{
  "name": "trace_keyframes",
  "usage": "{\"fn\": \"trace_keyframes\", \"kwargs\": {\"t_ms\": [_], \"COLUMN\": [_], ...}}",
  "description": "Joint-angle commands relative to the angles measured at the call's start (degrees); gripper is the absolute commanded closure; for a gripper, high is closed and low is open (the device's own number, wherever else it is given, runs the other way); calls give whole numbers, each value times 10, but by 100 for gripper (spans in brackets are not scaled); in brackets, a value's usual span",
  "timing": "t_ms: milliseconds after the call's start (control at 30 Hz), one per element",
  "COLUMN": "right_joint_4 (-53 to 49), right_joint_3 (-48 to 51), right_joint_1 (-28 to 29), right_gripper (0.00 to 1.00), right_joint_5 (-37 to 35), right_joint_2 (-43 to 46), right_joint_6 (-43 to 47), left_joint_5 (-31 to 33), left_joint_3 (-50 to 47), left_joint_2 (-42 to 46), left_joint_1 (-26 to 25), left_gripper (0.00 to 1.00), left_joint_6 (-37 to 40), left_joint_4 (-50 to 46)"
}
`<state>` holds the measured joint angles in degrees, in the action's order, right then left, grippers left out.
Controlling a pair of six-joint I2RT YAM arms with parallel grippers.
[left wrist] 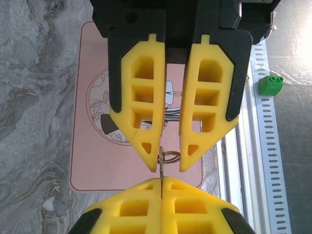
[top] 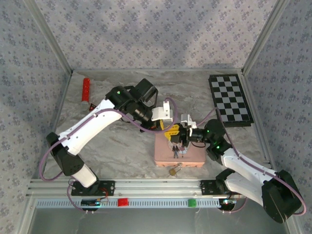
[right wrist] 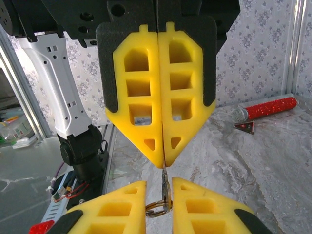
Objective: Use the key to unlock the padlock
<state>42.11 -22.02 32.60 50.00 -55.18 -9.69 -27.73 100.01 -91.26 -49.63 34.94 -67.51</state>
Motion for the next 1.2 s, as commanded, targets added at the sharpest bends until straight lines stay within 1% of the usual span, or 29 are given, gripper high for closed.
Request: {"fn": "trace_keyframes", "kwargs": {"t_ms": [0, 133, 200, 267, 467, 667, 733, 767, 867, 933, 1000, 1067, 1133, 1167], "right_joint_4": [1, 2, 2, 2, -4, -14, -19, -21, -30, -48, -81, -128, -193, -227], "right_joint_3": [-18, -19, -19, -20, -23, -27, -28, -29, -32, -32, -32, -33, -41, -46], "right_joint_1": [-3, -3, -3, -3, -3, -3, -4, -4, -11, -24, -45, -68, -86, -91], "right_gripper": [82, 81, 82, 84, 97, 100, 100, 100, 100, 100, 100, 100, 100, 100], "right_joint_5": [-1, 1, 4, 5, 12, 4, -11, -17, -37, -52, -74, -100, -133, -157], "right_joint_2": [5, 6, 7, 8, 8, 7, 8, 8, 9, 14, 27, 44, 67, 78], "right_joint_6": [5, 2, 1, 1, -1, 1, -1, -3, -12, -23, -35, -45, -54, -58], "left_joint_5": [-8, -7, -7, -7, -6, -8, -7, -6, 3, 6, 12, 29, 60, 82], "left_joint_3": [-4, -6, -7, -8, -9, -15, -21, -23, -36, -62, -108, -183, -270, -300], "left_joint_2": [31, 33, 33, 34, 33, 37, 39, 40, 50, 74, 114, 172, 231, 249], "left_joint_1": [-3, -4, -3, -3, -3, -4, -3, -4, 1, 15, 37, 65, 98, 107], "left_gripper": [100, 100, 100, 100, 100, 100, 97, 94, 79, 69, 61, 54, 46, 43], "left_joint_6": [7, 7, 7, 7, 6, 4, 2, 2, -6, -31, -76, -142, -227, -256], "left_joint_4": [11, 12, 12, 12, 14, 27, 33, 36, 59, 111, 199, 332, 460, 493]}}
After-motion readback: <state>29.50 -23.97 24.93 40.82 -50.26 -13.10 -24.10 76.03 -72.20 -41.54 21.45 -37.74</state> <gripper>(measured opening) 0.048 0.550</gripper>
